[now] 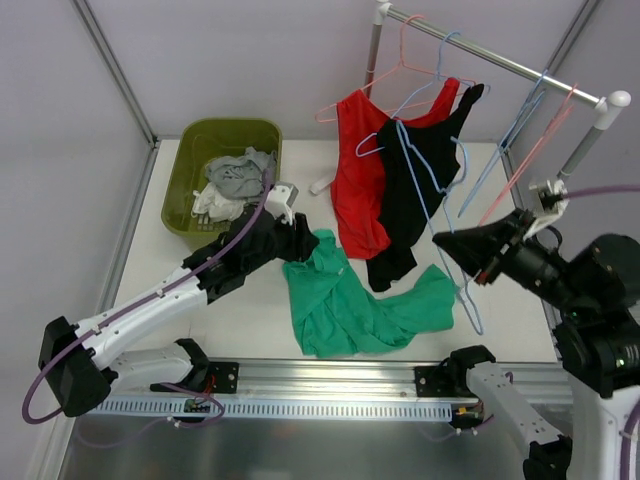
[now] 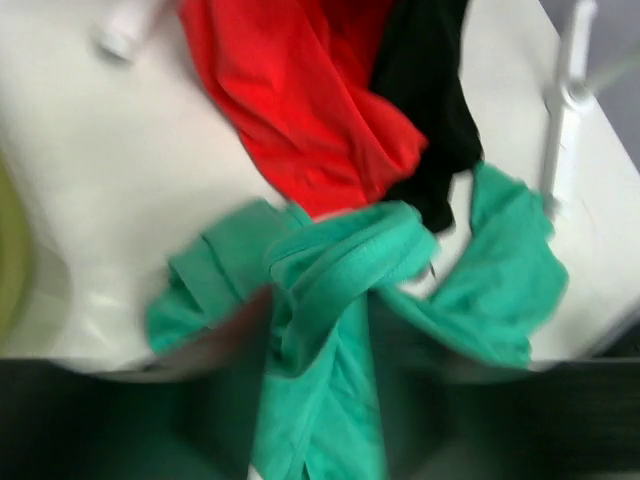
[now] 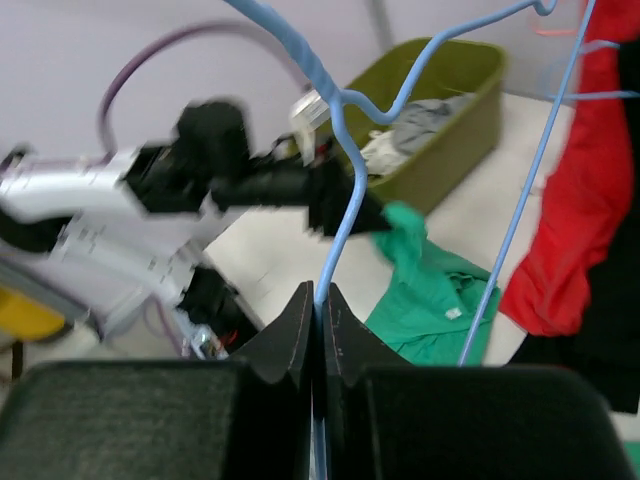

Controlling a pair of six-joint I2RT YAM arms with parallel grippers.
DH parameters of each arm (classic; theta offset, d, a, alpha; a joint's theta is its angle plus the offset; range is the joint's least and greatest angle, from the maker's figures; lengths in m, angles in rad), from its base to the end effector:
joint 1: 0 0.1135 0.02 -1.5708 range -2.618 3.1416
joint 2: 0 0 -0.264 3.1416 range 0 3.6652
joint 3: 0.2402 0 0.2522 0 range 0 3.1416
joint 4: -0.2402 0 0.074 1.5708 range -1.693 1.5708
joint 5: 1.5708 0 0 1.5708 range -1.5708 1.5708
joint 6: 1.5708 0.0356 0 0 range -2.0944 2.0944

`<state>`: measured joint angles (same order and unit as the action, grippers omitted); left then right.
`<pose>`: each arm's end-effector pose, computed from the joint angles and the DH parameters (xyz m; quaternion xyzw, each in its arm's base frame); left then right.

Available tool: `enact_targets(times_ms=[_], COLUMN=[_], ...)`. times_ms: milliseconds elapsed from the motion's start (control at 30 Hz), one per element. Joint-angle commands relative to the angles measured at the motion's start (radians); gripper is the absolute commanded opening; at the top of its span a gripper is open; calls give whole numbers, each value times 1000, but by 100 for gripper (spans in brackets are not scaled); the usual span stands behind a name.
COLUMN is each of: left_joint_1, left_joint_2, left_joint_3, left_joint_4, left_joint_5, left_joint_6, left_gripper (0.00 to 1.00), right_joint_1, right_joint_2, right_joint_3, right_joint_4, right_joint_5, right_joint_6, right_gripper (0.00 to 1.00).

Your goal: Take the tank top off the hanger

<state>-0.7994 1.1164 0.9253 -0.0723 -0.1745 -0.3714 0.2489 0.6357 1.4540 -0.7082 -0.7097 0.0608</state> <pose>0.1866 -0.1830 0.3347 0.1162 0.7840 -0.2771 0.5432 0.0249 0.0303 0.5012 -0.3164 0.5985 0.3368 0.6544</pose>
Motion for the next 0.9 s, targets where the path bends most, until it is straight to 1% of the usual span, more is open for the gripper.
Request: enact_targets(times_ms=[0,33,67,100,167,200,233,267,300,333,433,467,567,600,667,733,800,833,867], left_joint_1=[-20,-23,-23,-23,-23,-23,-23,-23,-23,-23,-23,-23,-23,-21,-21,-23,-23,-23,-23], left_joint_2=[-114,-139,-191,-217,-295,-314,-344,-357,-365,-374,-385,-389,-406,-411,-431,-452,-467,-486,-495], left_joint_3=[-74,-92,-117,-121,-103,-86,-68,-30,-10,9,63,76,93,95,95,81,61,37,24], left_joint_4=[48,46,30,11,-52,-131,-173,-214,-294,-335,-455,-475,-535,-544,-564,-570,-570,-569,-567], left_joint_5=[159,167,170,165,115,93,77,60,32,20,-16,-19,-5,3,62,139,148,139,118], left_joint_6=[-70,-73,-72,-70,-66,-54,-46,-38,-25,-17,6,18,41,48,51,57,72,74,77], left_gripper=[52,80,99,99,99,99,99,99,99,99,99,99,99,99,99,99,99,99,99], right_joint_1=[4,4,4,4,4,6,4,4,4,4,4,3,-20,-31,-77,-117,-134,-144,-151], right_joint_2=[108,116,125,133,165,176,195,209,222,237,315,370,465,519,567,639,685,726,746], right_joint_3=[17,8,-4,-15,-29,-23,-20,-12,-3,6,61,104,179,219,250,316,362,405,423], right_joint_4=[70,94,151,173,228,233,245,268,268,268,280,279,265,257,260,259,259,259,257], right_joint_5=[332,369,401,468,519,553,609,637,706,760,842,855,834,837,811,753,721,720,686], right_joint_6=[193,227,261,317,352,364,379,384,386,390,384,370,341,350,381,396,399,398,393], right_gripper=[0,0,0,0,0,0,0,0,0,0,0,0,0,0,0,0,0,0,0])
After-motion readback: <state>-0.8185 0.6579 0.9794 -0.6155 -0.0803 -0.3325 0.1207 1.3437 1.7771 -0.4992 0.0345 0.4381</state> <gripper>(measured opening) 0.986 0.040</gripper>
